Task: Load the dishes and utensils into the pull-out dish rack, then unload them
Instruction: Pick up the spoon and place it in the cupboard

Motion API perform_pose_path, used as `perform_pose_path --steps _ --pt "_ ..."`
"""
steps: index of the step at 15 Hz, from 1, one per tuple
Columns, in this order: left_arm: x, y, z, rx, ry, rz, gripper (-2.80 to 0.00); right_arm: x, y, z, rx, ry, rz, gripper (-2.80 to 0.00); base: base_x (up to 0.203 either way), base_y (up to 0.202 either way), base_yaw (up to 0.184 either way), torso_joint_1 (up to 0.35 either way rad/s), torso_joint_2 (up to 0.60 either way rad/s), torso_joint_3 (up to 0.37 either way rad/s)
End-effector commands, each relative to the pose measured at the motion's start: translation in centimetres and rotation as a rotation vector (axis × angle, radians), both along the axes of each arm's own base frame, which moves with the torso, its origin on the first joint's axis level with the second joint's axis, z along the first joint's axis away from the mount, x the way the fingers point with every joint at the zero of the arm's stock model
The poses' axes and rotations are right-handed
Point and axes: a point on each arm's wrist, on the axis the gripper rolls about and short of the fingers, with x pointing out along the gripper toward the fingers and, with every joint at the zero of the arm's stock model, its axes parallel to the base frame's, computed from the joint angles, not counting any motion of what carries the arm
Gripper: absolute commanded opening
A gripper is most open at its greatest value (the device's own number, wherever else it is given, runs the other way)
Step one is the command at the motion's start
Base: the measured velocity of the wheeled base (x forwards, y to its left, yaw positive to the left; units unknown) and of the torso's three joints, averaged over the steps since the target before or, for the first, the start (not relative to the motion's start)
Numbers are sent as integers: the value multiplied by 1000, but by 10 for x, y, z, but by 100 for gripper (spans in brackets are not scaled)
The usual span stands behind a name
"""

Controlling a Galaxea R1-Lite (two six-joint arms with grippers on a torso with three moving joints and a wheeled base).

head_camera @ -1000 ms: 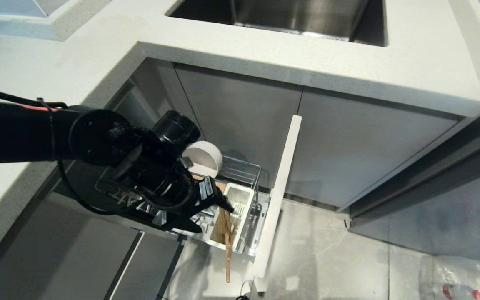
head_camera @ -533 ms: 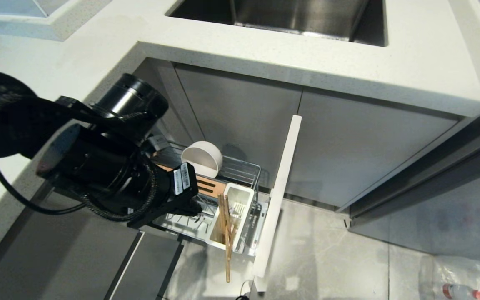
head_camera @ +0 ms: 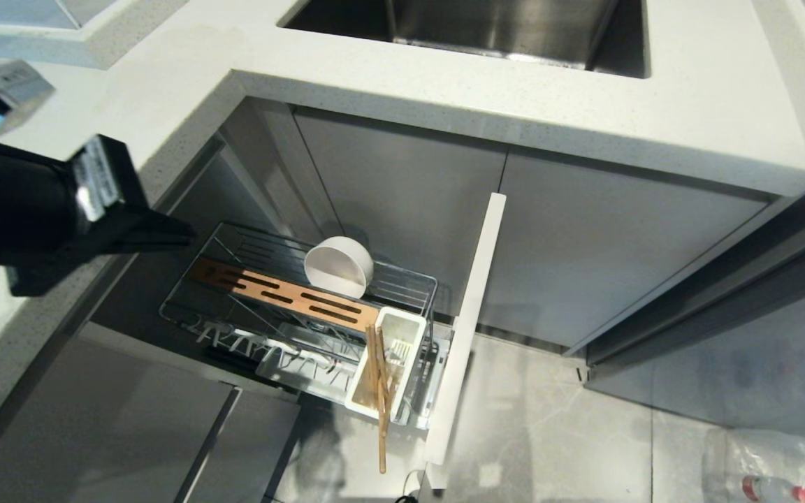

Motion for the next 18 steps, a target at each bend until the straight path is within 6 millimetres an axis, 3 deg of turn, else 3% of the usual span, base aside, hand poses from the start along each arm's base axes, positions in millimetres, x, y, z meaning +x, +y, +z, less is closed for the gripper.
perform_pose_path --steps 1,7,14,18 --pt "-21 27 16 -10 -94 96 -280 0 0 0 0 3 -1 -280 0 0 0 0 0 0" --pt "-54 93 40 173 -227 565 -280 0 0 0 0 2 -1 -280 0 0 0 0 0 0" --pt "-85 123 59 316 -208 841 -280 0 0 0 0 2 1 -280 0 0 0 0 0 0" --pt "-86 141 62 376 -78 896 -280 0 0 0 0 3 -1 -280 0 0 0 0 0 0"
